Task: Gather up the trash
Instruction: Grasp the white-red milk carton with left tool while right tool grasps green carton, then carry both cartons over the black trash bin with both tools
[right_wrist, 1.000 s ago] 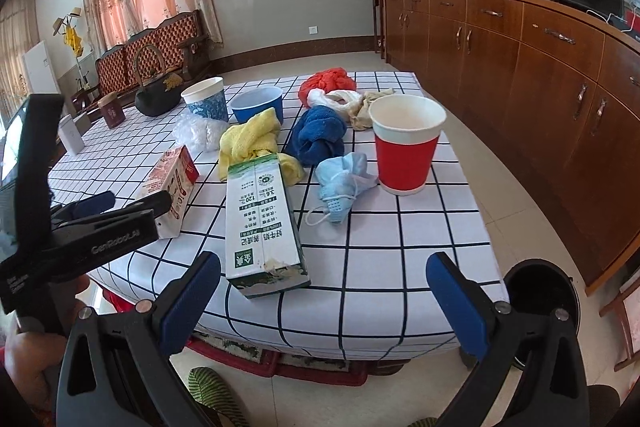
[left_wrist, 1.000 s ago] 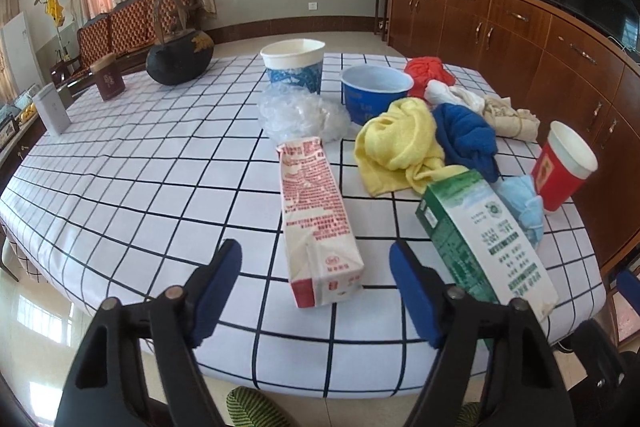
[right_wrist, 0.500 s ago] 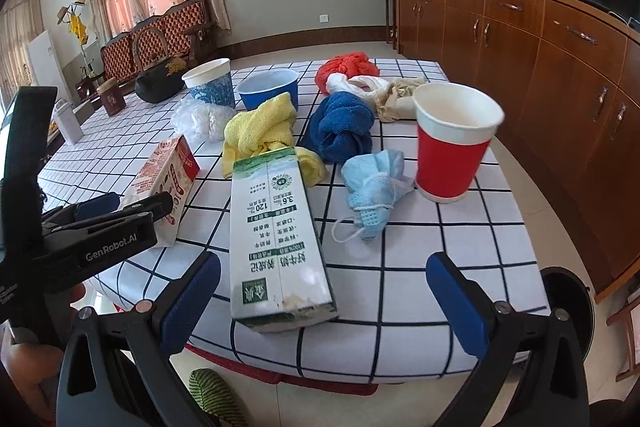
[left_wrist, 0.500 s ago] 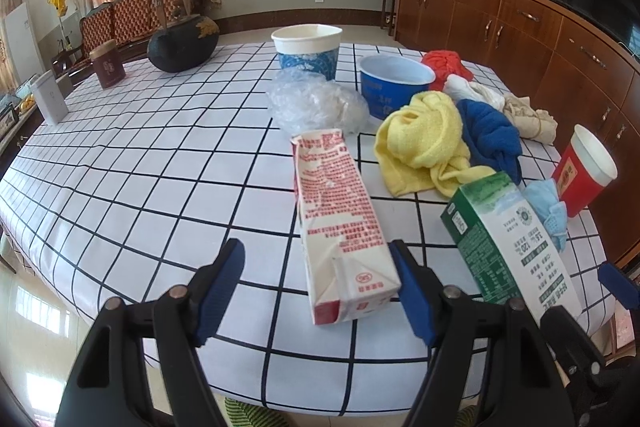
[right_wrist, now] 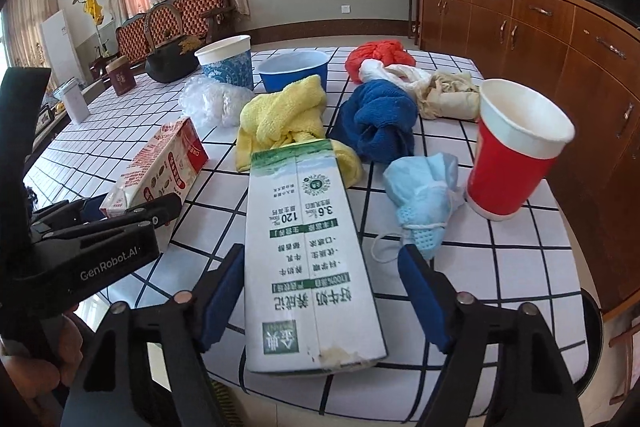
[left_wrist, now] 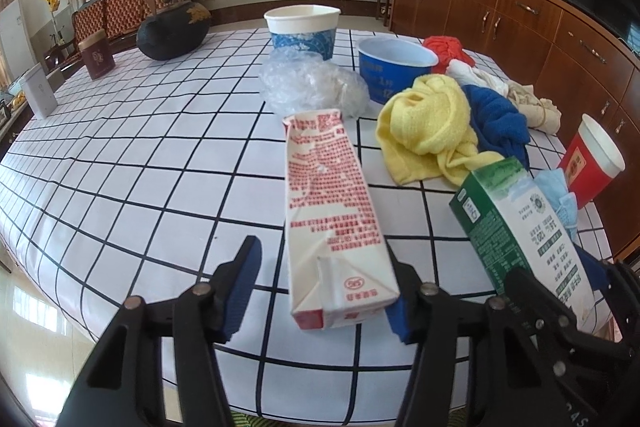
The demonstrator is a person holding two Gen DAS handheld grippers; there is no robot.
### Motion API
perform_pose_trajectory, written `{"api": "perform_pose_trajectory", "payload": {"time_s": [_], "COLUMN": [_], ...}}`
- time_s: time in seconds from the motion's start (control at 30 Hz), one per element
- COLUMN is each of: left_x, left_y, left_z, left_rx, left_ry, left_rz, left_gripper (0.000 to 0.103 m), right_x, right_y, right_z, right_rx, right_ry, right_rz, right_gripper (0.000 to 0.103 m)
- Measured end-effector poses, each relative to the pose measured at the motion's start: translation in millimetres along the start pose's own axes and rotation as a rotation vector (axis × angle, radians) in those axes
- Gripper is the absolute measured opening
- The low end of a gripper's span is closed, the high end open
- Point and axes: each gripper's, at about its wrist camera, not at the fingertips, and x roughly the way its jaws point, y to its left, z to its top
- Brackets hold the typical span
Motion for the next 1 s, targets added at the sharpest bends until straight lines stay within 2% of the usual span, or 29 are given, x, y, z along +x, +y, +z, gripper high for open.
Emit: {"api": "perform_pose_trajectory", "payload": {"time_s": [0.1, 0.27, 0.43, 0.53, 0.7, 1.0], "left_x": [2, 4, 7, 6, 4, -7], "left_y": [-1, -1, -2, -3, 1, 5], "left_z": [0, -1, -2, -2, -5, -17], "left_rx": [0.003, 0.001, 0.005, 0.008, -0.003, 0.011], "left_ry": [0.005, 0.008, 0.017, 0.013, 0.004, 0.023], "left_rz": [-0.003, -0.007, -0.015, -0.015, -0.034, -0.024], "left_gripper": [0.055, 0.054, 0.042, 0.039, 0.038, 0.038], "right_x": [7, 14, 17, 16, 14, 8], "right_y": [2, 2, 2, 1, -1, -1], "right_z": [2, 5, 7, 7, 7, 3], "right_rx": [-0.003, 0.008, 0.013, 0.023, 0.032, 0.031], "right_ry": [0.014, 0.019, 0.015, 0.010, 0.008, 0.004], "right_rz": [0.011, 0.016, 0.023, 0.027, 0.034, 0.029], "right_gripper": [0.060, 0.059, 0.058, 0.058, 0.058, 0.057]}}
